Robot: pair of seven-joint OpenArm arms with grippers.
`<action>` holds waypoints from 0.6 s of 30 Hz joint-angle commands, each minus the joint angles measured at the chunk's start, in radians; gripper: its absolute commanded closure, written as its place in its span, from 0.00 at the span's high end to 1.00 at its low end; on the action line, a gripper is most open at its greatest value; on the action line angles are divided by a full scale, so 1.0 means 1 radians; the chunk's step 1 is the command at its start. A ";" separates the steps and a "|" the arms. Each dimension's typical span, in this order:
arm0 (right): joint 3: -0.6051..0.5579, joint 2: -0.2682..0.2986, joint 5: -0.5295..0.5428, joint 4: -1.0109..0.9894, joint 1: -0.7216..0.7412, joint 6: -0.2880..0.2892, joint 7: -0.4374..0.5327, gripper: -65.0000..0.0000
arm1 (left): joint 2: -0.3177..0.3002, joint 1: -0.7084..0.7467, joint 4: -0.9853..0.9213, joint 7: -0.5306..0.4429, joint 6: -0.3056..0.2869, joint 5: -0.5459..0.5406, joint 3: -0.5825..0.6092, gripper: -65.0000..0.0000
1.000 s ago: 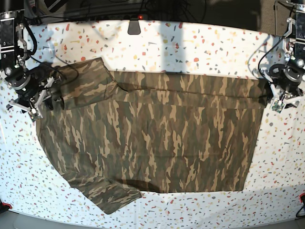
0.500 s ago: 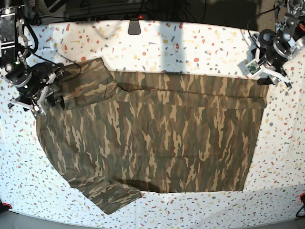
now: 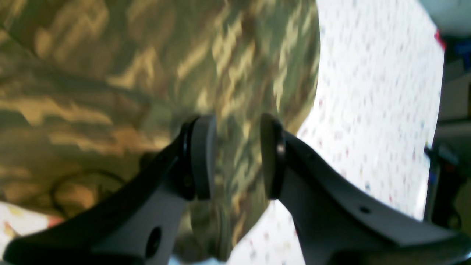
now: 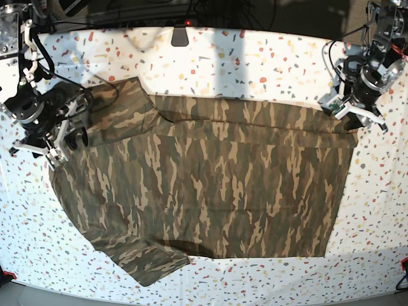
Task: Fold the T-shirt properly
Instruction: 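Adjust grip on the shoulder edge, right gripper regrasping near the sleeve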
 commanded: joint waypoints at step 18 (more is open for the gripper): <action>0.009 0.113 0.100 0.086 -0.160 0.161 -0.220 0.22 | -0.006 0.008 -0.003 0.106 -0.016 -0.085 -0.003 0.00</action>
